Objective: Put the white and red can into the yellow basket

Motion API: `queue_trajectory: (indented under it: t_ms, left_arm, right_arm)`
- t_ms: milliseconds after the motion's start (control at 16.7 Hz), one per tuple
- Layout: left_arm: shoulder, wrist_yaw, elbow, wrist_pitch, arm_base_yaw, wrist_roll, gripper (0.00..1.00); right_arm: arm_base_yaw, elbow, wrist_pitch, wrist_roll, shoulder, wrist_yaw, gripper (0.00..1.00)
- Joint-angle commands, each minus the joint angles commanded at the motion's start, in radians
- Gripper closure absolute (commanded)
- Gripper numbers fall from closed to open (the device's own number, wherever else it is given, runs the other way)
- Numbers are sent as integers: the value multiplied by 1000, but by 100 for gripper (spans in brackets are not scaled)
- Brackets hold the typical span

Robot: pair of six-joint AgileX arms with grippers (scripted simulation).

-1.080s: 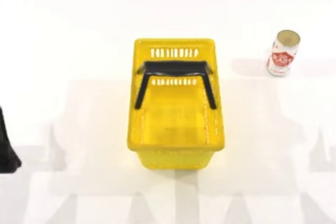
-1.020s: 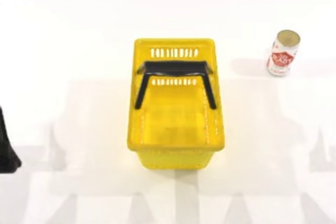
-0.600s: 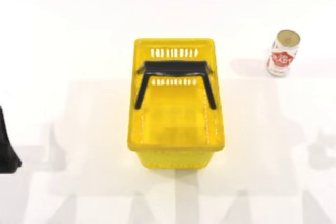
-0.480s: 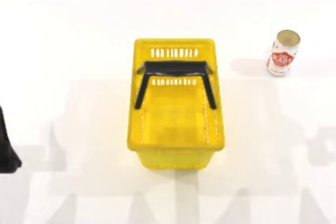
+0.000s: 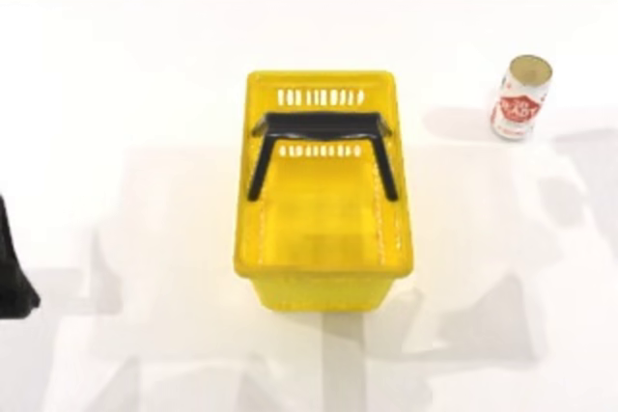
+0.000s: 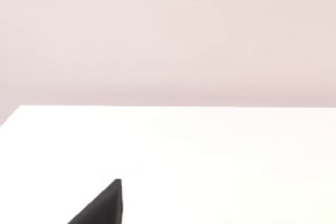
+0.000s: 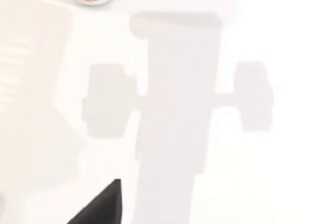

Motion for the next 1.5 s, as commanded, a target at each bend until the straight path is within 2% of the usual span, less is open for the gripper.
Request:
queue_trajectory:
  t_ms: [480, 840, 1080, 1500]
  left_arm:
    - [0, 0, 0, 0, 0, 0, 0]
    - [0, 0, 0, 0, 0, 0, 0]
    - [0, 0, 0, 0, 0, 0, 0]
    - [0, 0, 0, 0, 0, 0, 0]
  right_arm:
    - [74, 841, -419, -204, 821, -29, 0]
    - [135, 1310, -599, -331, 1273, -61, 0]
    - [156, 1439, -640, -369, 1401, -72, 0]
    - [156, 1424, -622, -372, 1406, -73, 0]
